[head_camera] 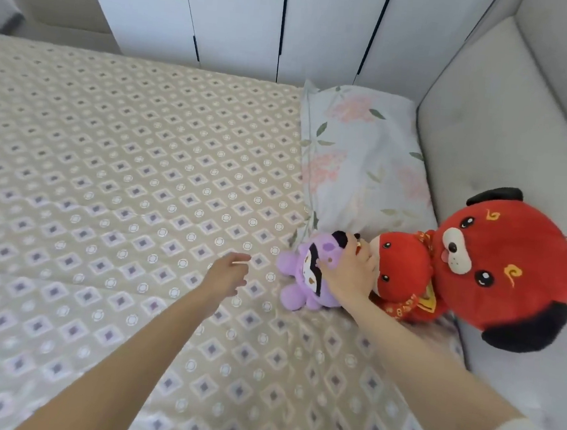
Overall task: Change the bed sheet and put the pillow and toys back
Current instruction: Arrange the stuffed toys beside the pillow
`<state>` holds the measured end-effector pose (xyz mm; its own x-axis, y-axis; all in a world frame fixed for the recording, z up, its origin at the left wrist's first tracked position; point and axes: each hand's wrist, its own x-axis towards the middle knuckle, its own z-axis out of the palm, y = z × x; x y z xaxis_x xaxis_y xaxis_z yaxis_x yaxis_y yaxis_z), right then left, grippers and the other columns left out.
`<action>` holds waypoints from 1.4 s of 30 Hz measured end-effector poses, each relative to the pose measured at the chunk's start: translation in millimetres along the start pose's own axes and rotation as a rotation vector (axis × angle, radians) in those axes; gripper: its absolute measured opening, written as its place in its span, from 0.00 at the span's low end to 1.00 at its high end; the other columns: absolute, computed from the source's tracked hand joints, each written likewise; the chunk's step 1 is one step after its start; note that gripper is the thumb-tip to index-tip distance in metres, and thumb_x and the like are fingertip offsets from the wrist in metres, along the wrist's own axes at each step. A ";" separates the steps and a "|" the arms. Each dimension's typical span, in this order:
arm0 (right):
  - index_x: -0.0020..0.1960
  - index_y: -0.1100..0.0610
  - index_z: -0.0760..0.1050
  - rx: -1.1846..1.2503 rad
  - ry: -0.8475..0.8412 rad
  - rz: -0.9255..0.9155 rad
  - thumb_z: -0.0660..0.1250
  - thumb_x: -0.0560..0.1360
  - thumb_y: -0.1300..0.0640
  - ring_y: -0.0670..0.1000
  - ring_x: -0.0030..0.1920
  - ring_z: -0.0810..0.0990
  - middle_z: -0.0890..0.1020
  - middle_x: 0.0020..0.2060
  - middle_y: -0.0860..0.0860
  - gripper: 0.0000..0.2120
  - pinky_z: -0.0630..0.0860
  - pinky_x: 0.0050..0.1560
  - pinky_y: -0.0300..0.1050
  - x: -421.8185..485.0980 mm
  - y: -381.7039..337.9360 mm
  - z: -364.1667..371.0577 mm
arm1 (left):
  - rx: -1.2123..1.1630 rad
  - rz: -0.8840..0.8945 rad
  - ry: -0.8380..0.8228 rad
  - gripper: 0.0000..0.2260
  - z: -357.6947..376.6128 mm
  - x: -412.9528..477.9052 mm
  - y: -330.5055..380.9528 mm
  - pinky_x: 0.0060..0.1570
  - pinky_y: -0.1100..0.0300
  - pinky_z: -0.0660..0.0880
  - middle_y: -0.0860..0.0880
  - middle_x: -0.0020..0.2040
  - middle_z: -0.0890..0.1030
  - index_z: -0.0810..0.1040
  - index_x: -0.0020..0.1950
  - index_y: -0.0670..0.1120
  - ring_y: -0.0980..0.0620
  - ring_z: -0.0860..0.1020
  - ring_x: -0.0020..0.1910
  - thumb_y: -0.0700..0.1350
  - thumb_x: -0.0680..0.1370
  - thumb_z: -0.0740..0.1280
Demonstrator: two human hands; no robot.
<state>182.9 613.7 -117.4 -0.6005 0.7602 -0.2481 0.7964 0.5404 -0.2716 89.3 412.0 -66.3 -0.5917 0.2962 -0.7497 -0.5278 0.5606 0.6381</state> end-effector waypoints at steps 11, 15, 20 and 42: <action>0.62 0.54 0.72 0.287 0.125 -0.117 0.64 0.76 0.55 0.53 0.60 0.74 0.78 0.57 0.50 0.15 0.69 0.61 0.53 -132.2 -48.1 -68.0 | -0.028 0.200 -0.017 0.13 -78.5 -118.1 -1.6 0.55 0.55 0.73 0.50 0.56 0.78 0.75 0.63 0.49 0.47 0.79 0.56 0.42 0.79 0.64; 0.61 0.55 0.75 0.358 0.084 -0.163 0.62 0.77 0.58 0.51 0.59 0.75 0.79 0.58 0.48 0.13 0.73 0.58 0.51 -195.7 -69.0 -85.0 | -0.037 0.313 -0.029 0.11 -117.7 -172.2 -17.3 0.54 0.56 0.74 0.52 0.58 0.79 0.77 0.60 0.51 0.50 0.80 0.53 0.44 0.78 0.66; 0.58 0.55 0.76 0.487 0.110 -0.139 0.62 0.78 0.57 0.50 0.53 0.78 0.81 0.55 0.48 0.10 0.73 0.58 0.52 -269.1 -83.4 -92.3 | -0.026 0.365 -0.059 0.10 -153.2 -230.7 -51.1 0.53 0.57 0.74 0.53 0.57 0.80 0.77 0.59 0.52 0.51 0.81 0.52 0.44 0.78 0.65; 0.57 0.59 0.78 0.555 0.044 -0.211 0.63 0.76 0.62 0.47 0.51 0.76 0.79 0.52 0.48 0.11 0.71 0.53 0.41 -456.3 -35.4 -92.0 | 0.023 0.359 -0.083 0.10 -171.1 -360.8 -158.9 0.57 0.54 0.75 0.52 0.57 0.81 0.77 0.60 0.51 0.52 0.81 0.53 0.43 0.80 0.63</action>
<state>435.3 280.9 91.0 -0.7288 0.6773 -0.1007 0.4959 0.4207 -0.7596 282.4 83.8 132.8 -0.6847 0.5388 -0.4907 -0.2807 0.4264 0.8599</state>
